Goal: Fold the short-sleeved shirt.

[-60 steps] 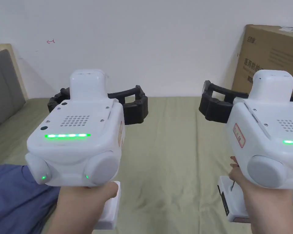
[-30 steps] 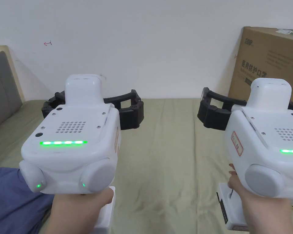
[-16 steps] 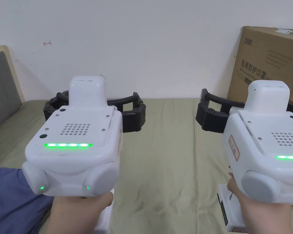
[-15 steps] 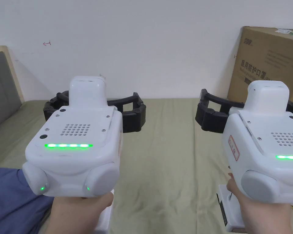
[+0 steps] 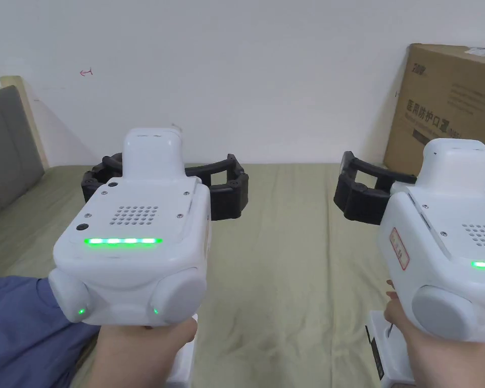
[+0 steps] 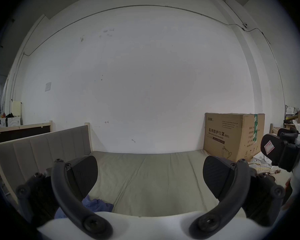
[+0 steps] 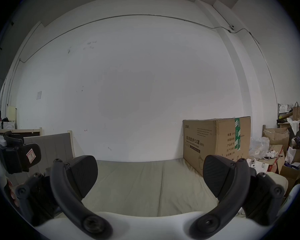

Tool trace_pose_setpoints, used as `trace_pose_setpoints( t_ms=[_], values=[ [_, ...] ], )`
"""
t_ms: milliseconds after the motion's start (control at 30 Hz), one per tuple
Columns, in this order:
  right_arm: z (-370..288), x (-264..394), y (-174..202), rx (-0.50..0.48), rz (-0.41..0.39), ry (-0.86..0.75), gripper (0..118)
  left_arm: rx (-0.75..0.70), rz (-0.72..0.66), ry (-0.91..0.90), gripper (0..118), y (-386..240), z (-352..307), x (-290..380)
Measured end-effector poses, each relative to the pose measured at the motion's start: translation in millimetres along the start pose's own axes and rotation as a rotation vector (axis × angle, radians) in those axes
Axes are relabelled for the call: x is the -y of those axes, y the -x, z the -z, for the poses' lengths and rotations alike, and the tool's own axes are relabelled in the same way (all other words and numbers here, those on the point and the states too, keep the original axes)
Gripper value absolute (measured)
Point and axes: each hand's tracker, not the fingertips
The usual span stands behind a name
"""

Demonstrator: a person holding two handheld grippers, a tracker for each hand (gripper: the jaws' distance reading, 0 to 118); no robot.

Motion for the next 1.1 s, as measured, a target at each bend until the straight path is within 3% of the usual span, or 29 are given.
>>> trace_pose_setpoints(
  t_ms=[1100],
  values=[
    [4.1, 0.3, 3.8, -0.015, -0.022, 0.005, 118, -0.024, -0.014, 0.009, 118, 3.7, 4.5, -0.7]
  ],
)
